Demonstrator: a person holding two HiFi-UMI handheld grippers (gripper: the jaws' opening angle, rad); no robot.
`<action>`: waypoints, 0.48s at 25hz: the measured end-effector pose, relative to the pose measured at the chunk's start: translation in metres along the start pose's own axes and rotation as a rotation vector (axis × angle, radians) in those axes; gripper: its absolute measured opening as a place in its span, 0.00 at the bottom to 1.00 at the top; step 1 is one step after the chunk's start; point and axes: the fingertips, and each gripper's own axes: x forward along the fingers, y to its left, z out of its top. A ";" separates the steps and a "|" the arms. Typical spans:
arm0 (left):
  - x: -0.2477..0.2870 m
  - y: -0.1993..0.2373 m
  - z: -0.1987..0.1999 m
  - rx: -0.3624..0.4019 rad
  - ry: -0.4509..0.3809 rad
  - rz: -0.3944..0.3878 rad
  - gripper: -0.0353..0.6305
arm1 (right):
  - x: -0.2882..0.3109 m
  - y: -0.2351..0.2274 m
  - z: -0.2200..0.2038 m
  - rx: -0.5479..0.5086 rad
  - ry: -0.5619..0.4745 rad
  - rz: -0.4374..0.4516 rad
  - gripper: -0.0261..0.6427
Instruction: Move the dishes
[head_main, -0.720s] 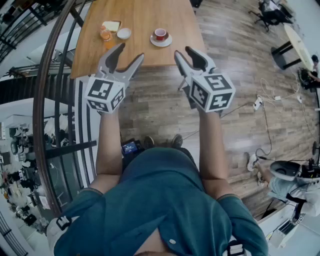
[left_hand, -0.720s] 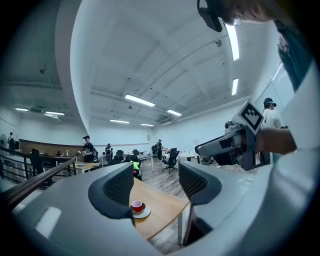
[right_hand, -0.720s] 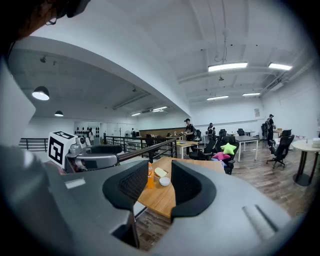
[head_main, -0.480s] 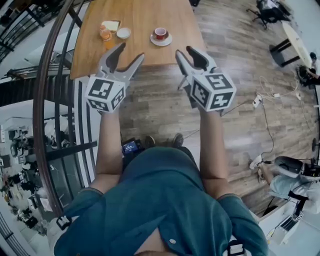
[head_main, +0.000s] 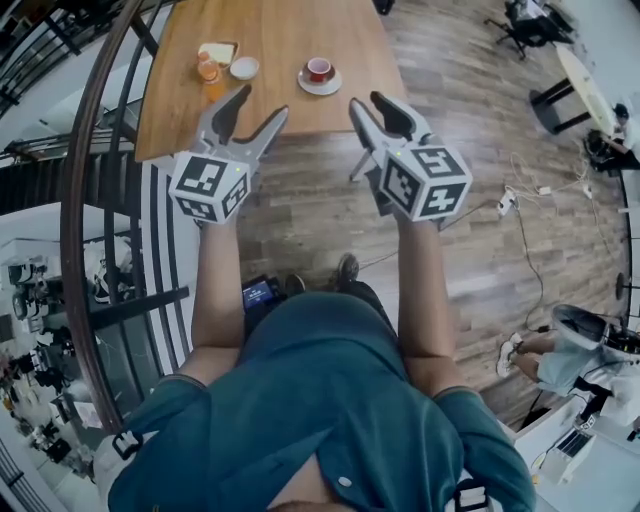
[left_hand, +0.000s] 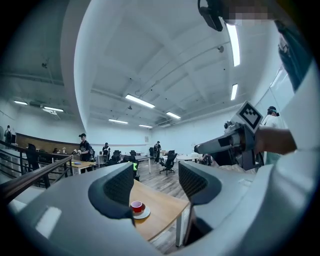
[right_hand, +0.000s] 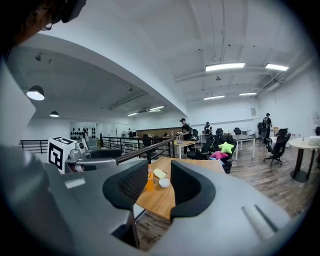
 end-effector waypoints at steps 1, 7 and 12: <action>0.001 0.001 0.000 0.000 0.000 0.003 0.46 | 0.001 -0.001 0.001 0.013 -0.006 0.003 0.24; 0.002 0.013 -0.011 0.008 0.021 0.052 0.46 | 0.019 -0.012 -0.004 0.050 -0.019 0.048 0.24; 0.022 0.029 -0.012 0.021 0.039 0.098 0.46 | 0.047 -0.037 0.004 0.061 -0.030 0.089 0.24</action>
